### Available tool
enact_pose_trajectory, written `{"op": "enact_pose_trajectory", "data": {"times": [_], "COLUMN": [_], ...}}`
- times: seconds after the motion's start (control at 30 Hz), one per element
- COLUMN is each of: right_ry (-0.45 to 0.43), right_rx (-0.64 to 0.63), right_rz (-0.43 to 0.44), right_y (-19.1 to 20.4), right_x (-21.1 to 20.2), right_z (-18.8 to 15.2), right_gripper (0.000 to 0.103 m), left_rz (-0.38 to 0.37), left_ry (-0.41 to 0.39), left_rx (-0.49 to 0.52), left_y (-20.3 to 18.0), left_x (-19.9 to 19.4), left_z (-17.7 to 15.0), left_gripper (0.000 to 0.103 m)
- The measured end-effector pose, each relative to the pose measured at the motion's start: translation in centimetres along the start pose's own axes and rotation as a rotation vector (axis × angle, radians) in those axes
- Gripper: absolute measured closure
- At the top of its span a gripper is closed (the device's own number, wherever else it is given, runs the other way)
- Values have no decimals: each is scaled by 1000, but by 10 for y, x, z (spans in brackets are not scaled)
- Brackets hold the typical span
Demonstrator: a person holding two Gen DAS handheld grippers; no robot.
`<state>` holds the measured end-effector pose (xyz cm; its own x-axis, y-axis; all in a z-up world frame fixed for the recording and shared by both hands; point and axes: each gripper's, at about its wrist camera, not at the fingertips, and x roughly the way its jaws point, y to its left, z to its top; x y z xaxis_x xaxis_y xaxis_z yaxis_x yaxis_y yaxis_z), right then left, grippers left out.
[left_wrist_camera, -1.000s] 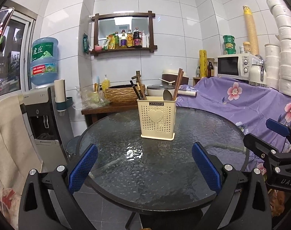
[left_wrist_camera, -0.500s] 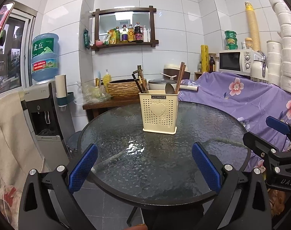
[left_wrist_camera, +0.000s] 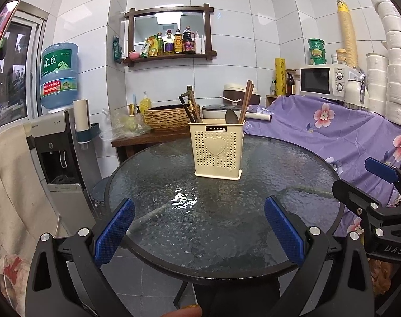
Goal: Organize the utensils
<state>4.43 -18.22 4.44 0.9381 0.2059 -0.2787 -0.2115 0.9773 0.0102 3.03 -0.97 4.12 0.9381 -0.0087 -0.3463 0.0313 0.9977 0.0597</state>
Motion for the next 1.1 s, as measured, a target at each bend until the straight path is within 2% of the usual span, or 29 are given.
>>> {"op": "enact_pose_trajectory", "data": {"times": [0.23, 0.43, 1.1], "right_ry": [2, 8, 25], "right_rx": [5, 4, 4], "right_rz": [-3, -4, 0], "right_y": [-1, -2, -2], "right_x": [1, 2, 8], "right_z": [-1, -2, -3], "right_gripper": [6, 6, 6], "left_rz": [-13, 13, 19], "left_ry": [9, 9, 27], "left_rx": [-16, -14, -21], "left_y": [2, 3, 4], "left_x": [2, 3, 6], "left_z": [-1, -1, -2], "left_gripper": [6, 6, 6]}}
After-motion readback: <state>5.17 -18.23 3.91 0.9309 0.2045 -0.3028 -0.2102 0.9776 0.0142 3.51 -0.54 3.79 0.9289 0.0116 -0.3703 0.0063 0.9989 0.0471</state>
